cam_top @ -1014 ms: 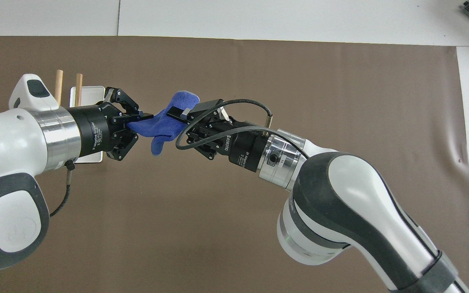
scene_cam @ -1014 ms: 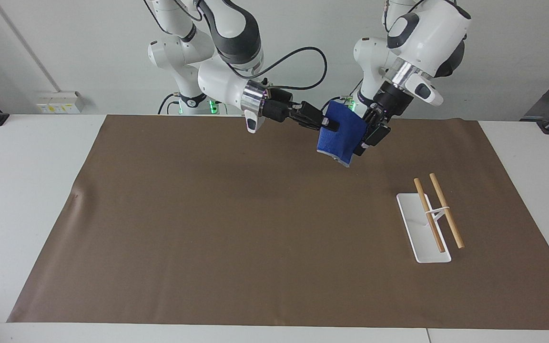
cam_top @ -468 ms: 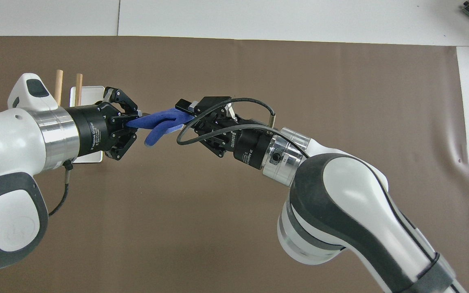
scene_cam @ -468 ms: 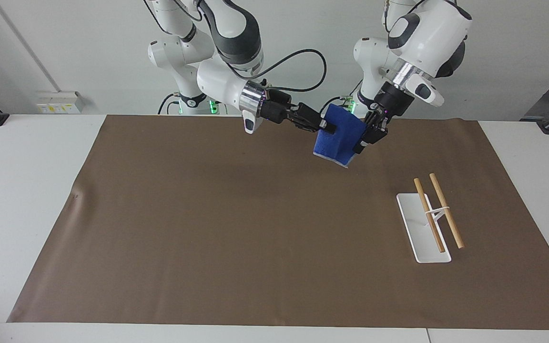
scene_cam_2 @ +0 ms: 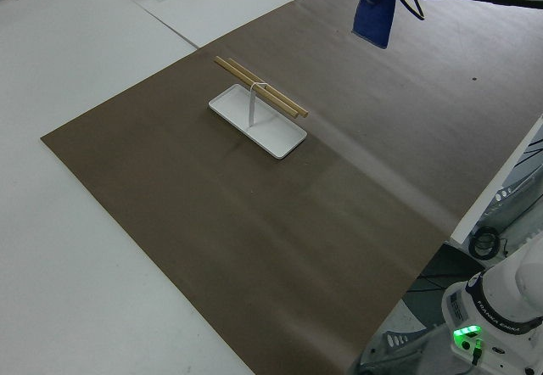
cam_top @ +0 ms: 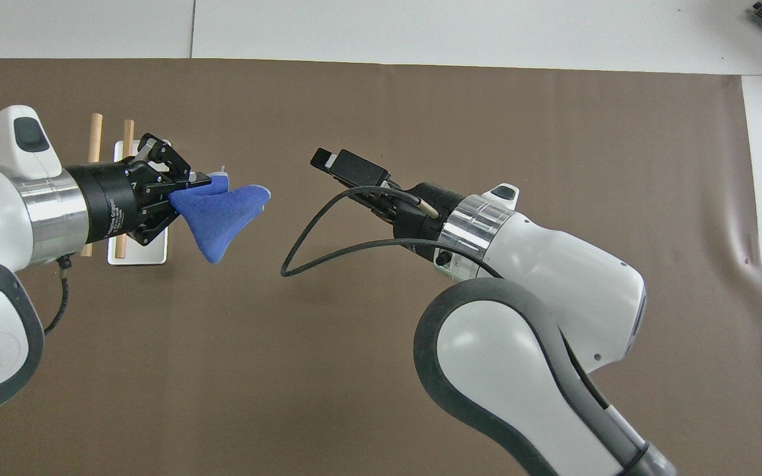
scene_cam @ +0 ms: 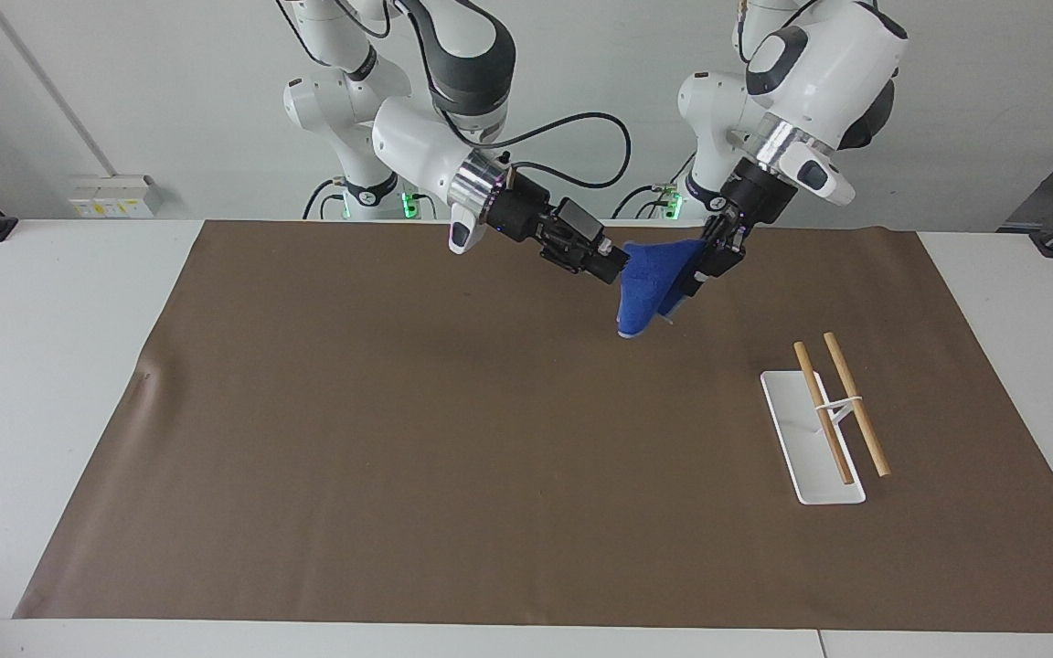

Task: Right arm passes towel to left arm to hang
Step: 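Drape the towel over the wooden rack while the right gripper withdraws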

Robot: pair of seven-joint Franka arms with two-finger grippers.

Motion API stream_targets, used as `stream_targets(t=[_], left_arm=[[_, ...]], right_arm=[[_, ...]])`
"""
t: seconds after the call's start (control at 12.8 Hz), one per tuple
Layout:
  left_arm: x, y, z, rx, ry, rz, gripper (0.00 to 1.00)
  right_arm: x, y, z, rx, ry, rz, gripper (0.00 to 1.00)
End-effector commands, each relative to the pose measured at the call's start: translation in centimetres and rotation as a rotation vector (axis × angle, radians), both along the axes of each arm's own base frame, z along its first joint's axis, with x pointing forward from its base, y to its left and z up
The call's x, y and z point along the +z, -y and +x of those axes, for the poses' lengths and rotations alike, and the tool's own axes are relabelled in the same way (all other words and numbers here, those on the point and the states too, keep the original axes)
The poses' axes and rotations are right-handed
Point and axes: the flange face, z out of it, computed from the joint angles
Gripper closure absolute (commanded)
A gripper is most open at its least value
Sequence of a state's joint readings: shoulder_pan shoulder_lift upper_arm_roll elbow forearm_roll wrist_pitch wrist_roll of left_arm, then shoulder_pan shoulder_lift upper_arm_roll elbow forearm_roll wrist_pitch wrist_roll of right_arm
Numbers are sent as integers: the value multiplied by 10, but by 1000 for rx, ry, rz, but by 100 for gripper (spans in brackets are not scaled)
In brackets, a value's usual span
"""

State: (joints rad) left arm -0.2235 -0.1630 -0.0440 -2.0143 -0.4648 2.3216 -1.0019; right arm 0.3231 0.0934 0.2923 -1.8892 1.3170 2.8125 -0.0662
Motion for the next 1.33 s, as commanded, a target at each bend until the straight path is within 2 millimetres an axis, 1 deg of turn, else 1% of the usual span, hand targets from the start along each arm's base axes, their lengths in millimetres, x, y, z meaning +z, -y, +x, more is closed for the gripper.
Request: stream_targets(t=[0.0,0.08,0.16,0.23,0.31,0.39,0.47,0.55,0.62,0.7,0.78,0.86,0.94,1.01,1.09,1.17,1.25], left_arm=[[-15,-24,15,-121,130,105,100],[-19,-36,23,-197,193,162,100],[-22,-46,28,-271,236,211,100],[-22,-54,31,-314,264,243,100],[-24,-58,33,-335,280,261,100],[-23,-60,33,-325,284,260,100],[-26,-63,34,-318,279,262,100],[-31,-73,36,-301,265,262,100],[-40,-77,37,-298,243,261,100],[-50,-85,38,-282,222,261,100],[-60,-97,43,-253,200,259,100],[-67,-105,46,-234,185,257,100],[-80,-122,52,-202,157,257,100],[-89,-127,57,-145,137,241,100],[-90,-130,62,-69,143,225,100],[-92,-133,64,-27,138,212,100],[-100,-136,67,-1,120,203,100]], right_arm=[[-9,29,18,57,107,-193,0],[-9,38,24,94,139,-270,0],[-15,53,33,142,149,-352,0],[-16,64,40,191,162,-430,0],[-18,78,45,222,170,-500,0],[-18,92,51,238,169,-549,0],[-20,101,54,255,165,-588,0],[-21,113,57,266,157,-629,0],[-21,125,60,280,152,-673,0],[-21,141,65,296,136,-716,0],[-20,155,68,320,117,-761,0],[-16,160,68,347,105,-798,0],[-13,160,68,360,78,-827,0],[-11,159,65,363,50,-873,0],[-4,158,62,378,12,-952,0],[7,160,60,388,-32,-1036,0],[19,164,60,370,-84,-1077,0]])
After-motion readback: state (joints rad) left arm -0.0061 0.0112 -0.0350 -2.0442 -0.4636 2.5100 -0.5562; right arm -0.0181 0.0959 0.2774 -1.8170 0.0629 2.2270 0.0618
